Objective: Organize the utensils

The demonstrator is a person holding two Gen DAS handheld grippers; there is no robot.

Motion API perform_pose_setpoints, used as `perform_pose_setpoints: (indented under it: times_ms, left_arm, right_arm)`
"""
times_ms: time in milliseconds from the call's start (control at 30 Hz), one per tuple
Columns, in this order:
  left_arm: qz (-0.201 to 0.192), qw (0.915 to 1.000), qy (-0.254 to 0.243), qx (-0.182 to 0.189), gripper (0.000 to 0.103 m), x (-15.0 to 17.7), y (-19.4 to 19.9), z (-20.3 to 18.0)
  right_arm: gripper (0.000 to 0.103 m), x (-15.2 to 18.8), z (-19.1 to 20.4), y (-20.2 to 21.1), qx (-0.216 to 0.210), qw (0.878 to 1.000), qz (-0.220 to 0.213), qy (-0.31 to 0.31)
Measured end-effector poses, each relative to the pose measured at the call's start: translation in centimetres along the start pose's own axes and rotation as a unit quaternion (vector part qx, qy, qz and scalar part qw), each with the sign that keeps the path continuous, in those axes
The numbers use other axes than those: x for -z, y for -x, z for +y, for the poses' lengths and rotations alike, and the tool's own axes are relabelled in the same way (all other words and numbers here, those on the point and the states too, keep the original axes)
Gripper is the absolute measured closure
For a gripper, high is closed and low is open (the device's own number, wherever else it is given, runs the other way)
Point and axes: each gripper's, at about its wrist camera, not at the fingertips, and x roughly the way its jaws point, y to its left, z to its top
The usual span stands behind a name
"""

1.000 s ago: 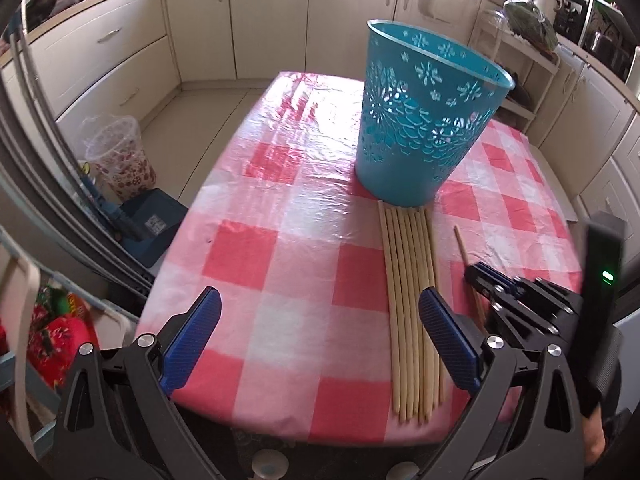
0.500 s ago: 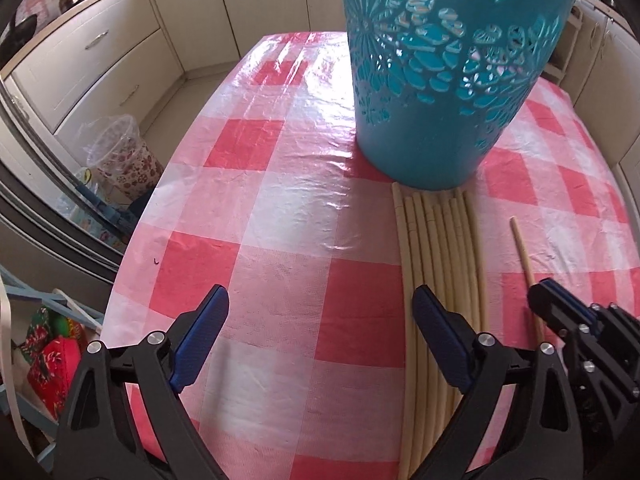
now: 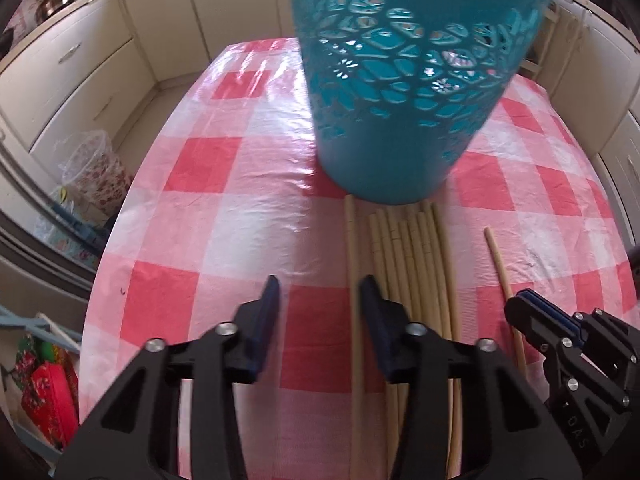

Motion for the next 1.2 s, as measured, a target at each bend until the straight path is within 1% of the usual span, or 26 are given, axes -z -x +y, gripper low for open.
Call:
perform_pose_setpoints:
  times_ms: [67,100,167,267,367,433,533,600,667,733,833,867,933,1067,1200]
  left_arm:
    - [0.0,0.9997,-0.014,0.018,0.094,-0.2,-0.1,-0.4]
    - [0.002,0.9996,-0.016,0.024,0.098,-0.3,-0.1,-0.3]
    - [0.009,0.9992,-0.007,0.038,0.098,-0.5,-0.1,0.1]
    - [0.023,0.9972,0.022,0.067,0.098,-0.2,0.4,1.4]
    - [0.023,0.995,0.042,0.087,0.098,0.5,1.7,3.1]
    - [0.013,0.994,0.051,0.096,0.098,1.0,3.1,3.9]
    - [-0.023,0.9914,0.067,0.11,0.098,1.3,7.0,5.2]
    - [-0.06,0.9886,0.072,0.118,0.098,0.7,10.0,5.8]
    - [-0.105,0.9838,0.073,0.125,0.098,-0.3,13.1,6.1]
    - [-0.159,0.9755,0.073,0.134,0.098,-2.1,16.1,6.1]
    - [-0.229,0.96,0.074,0.144,0.098,-4.8,19.3,6.1]
    - [-0.251,0.9539,0.076,0.146,0.098,-5.9,19.9,5.9]
    - [-0.282,0.9456,0.077,0.144,0.098,-8.0,20.1,5.3]
    - [-0.318,0.9325,0.098,0.14,0.098,-12.3,19.2,4.6]
    - [-0.347,0.9236,0.114,0.117,0.098,-15.3,17.3,3.5]
  right_arm:
    - [0.096,0.0,-0.1,0.0,-0.002,1.0,0.0,-0.002]
    - [0.096,0.0,-0.1,0.0,-0.002,1.0,0.0,-0.002]
    - [0.096,0.1,-0.1,0.1,-0.003,1.0,-0.001,-0.003]
    - [0.096,0.1,-0.2,0.1,-0.004,1.0,-0.001,-0.004]
    - [0.096,0.1,-0.1,0.1,-0.004,1.0,-0.001,-0.004]
    - [0.096,0.1,-0.2,0.1,-0.004,1.0,-0.001,-0.004]
    - [0.096,0.1,-0.2,0.2,-0.006,1.0,-0.001,-0.005]
    - [0.096,0.1,-0.3,0.2,-0.007,1.0,-0.001,-0.007]
    - [0.096,0.1,-0.3,0.2,-0.007,1.0,-0.002,-0.007]
    - [0.096,0.1,-0.3,0.3,-0.005,1.0,-0.003,-0.006]
    - [0.096,0.2,-0.3,0.3,-0.006,1.0,-0.003,-0.007]
    - [0.096,0.2,-0.4,0.3,-0.007,1.0,-0.003,-0.008]
    - [0.096,0.2,-0.4,0.3,-0.009,1.0,-0.003,-0.01]
    - [0.095,0.2,-0.6,0.3,-0.014,1.0,-0.003,-0.014]
    - [0.092,0.1,-0.6,0.4,-0.02,1.0,-0.002,-0.012]
